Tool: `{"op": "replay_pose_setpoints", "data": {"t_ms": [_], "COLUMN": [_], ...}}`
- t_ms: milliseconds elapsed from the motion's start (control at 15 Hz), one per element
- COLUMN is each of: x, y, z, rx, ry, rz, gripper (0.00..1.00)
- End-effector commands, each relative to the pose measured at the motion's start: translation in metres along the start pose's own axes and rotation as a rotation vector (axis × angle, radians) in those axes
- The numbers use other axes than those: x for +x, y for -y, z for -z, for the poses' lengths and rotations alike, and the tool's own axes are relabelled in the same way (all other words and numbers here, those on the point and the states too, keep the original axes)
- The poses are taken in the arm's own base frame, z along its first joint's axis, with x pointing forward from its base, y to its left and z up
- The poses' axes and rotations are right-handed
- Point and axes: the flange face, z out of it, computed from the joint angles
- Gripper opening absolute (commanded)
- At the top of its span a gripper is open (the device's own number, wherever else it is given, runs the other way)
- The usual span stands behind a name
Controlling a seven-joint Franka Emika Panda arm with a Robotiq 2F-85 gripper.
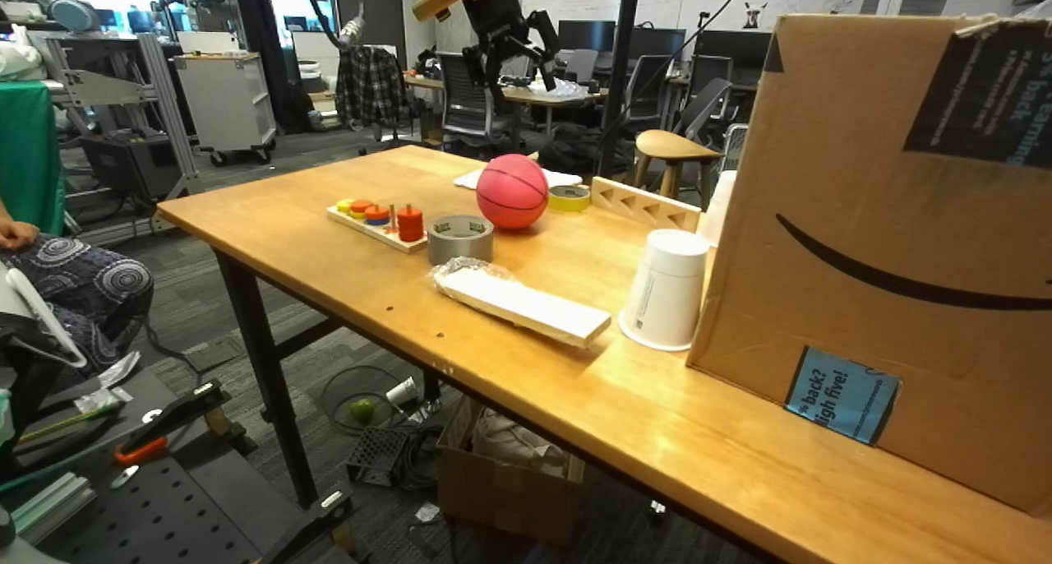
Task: Push the basketball to the right side of the table
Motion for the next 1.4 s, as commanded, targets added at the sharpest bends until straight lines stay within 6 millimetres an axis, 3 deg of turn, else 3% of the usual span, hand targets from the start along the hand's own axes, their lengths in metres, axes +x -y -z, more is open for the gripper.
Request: {"op": "replay_pose_setpoints", "data": {"t_ms": [0, 400, 600, 933, 1333], "x": [-0.052, -0.128, -0.154, -0.177, -0.176], "y": [0.040, 0.163, 0.200, 0.230, 0.244], "z": [0.014, 0.050, 0.069, 0.083, 0.088], "rx": [0.070, 0.265, 0.305, 0.338, 0.365], "ry": [0.012, 0.021, 0.006, -0.002, -0.017], "rz": [0.003, 0.132, 0.185, 0.241, 0.263], "gripper": [1.00, 1.00, 1.00, 1.00, 1.00]}}
